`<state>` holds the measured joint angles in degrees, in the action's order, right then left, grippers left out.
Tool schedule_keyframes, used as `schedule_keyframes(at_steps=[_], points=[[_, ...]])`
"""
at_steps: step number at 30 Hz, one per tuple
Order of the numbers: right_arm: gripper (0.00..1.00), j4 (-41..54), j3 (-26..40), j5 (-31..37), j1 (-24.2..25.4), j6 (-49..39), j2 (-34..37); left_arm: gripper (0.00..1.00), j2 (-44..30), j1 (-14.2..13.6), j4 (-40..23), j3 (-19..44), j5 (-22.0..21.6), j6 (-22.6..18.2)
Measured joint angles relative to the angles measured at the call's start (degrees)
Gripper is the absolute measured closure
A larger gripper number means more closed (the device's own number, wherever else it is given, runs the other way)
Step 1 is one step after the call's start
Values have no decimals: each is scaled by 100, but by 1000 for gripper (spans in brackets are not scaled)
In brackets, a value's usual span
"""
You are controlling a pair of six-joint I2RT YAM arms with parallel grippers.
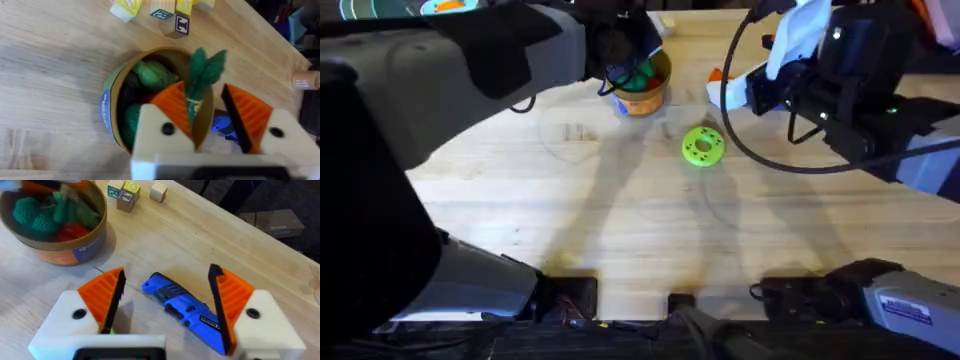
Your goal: Pick up the gripper from the table and insert it into the empty holder that is missing its gripper. Then pick up a screw, insert it into the mounting hole, and use the screwdriver to tighten it. Finally, clean up the table by picking up the vegetable and placing it into the bucket.
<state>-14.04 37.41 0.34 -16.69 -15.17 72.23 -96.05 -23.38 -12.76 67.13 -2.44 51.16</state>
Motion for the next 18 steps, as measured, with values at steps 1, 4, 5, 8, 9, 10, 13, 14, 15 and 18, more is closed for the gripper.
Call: schedule_keyframes(at_steps=[1, 4, 5, 8, 9, 10, 13, 14, 15, 18], points=[[9, 4, 0, 0, 0, 0, 0, 379, 0, 0, 0, 0, -2, 6], [9, 128, 0, 0, 0, 1, 0, 27, -1, 2, 3, 0, -5, 29], [8, 196, 0, 0, 0, 0, 0, 13, 0, 2, 9, 0, -13, 28], [9, 303, 0, 0, 0, 149, -7, 6, 11, 2, 13, 0, -15, -172], [10, 402, 3, 0, 0, 234, -30, 6, 33, 1, 8, 0, -15, -293], [10, 537, 15, -2, 0, 338, -65, 6, 71, 2, -6, 0, -15, -429], [9, 1222, 259, -2, 0, 663, -223, 6, 356, 0, -82, 0, -15, -943], [10, 1461, 388, -2, 0, 733, -263, 4, 490, 0, -169, 0, -17, -1124], [10, 1869, 611, -4, 0, 795, -303, 4, 653, 1, -297, 3, -17, -1329], [9, 3017, 1295, -2, 0, 915, -363, 5, 1231, 0, -986, 38, -71, -2023]])
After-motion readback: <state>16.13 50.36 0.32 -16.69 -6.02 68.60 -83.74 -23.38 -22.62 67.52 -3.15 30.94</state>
